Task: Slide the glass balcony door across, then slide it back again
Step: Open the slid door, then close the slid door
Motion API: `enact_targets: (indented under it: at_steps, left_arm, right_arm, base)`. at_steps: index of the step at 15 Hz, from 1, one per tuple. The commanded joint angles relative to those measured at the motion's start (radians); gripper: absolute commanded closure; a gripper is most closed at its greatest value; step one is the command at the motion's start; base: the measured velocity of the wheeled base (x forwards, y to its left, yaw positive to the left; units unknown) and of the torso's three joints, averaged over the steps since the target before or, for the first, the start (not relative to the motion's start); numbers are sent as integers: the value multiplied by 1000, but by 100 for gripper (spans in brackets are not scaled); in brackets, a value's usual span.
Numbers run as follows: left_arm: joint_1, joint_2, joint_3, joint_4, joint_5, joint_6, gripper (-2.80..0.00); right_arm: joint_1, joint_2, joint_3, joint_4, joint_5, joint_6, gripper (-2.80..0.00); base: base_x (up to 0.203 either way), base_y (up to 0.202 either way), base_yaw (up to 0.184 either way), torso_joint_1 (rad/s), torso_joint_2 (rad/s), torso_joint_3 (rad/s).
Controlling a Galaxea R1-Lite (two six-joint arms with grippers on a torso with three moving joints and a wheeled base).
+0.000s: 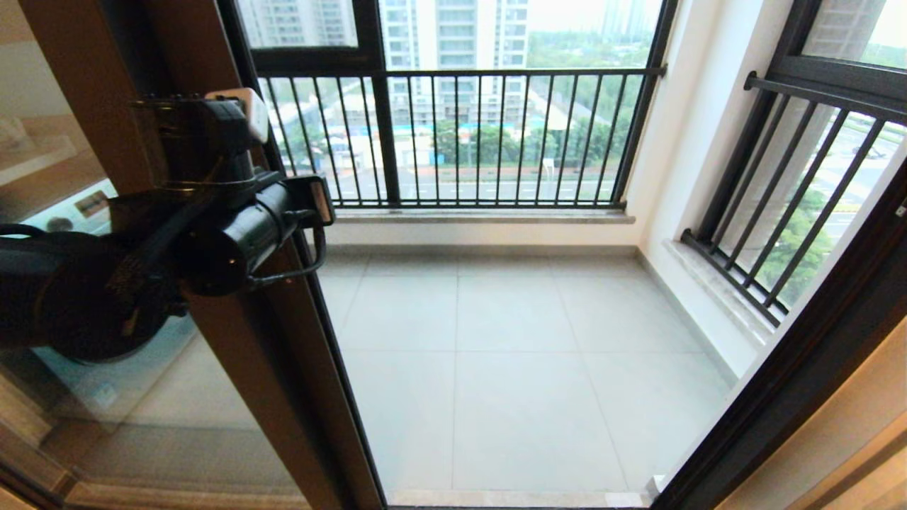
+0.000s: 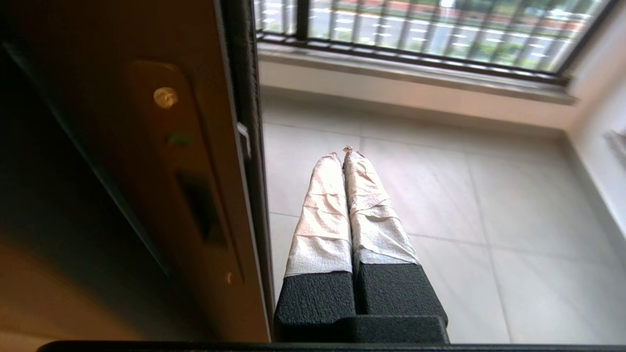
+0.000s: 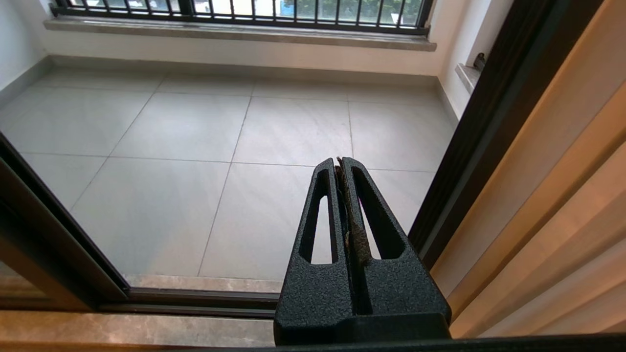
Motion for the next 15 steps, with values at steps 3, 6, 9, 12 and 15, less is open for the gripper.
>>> enact_targets:
  at_steps: [3,6,9,12,15]
  left_arm:
    - [-24,-296,134,198,-39,34,0]
    - [-5,-397,67,612,-215,10,0]
    - [22,-285,-22,678,-231,-43,0]
    - [47,-171,-146,757,-228,-108,0]
    - [93,-97,-195,765,-226,-114,0]
  right_arm:
    - [0,2,0,0,1,-1,0]
    - [0,2,0,0,1,-1,0]
    - [0,2,0,0,1,-1,0]
    - [0,2,0,0,1,-1,0]
    - [0,2,0,0,1,-1,0]
  base:
    - [0,0,0,0,0,0]
    - [0,0,0,0,0,0]
    - [0,0,0,0,0,0]
    - [0,0,0,0,0,0]
    - [0,0,0,0,0,0]
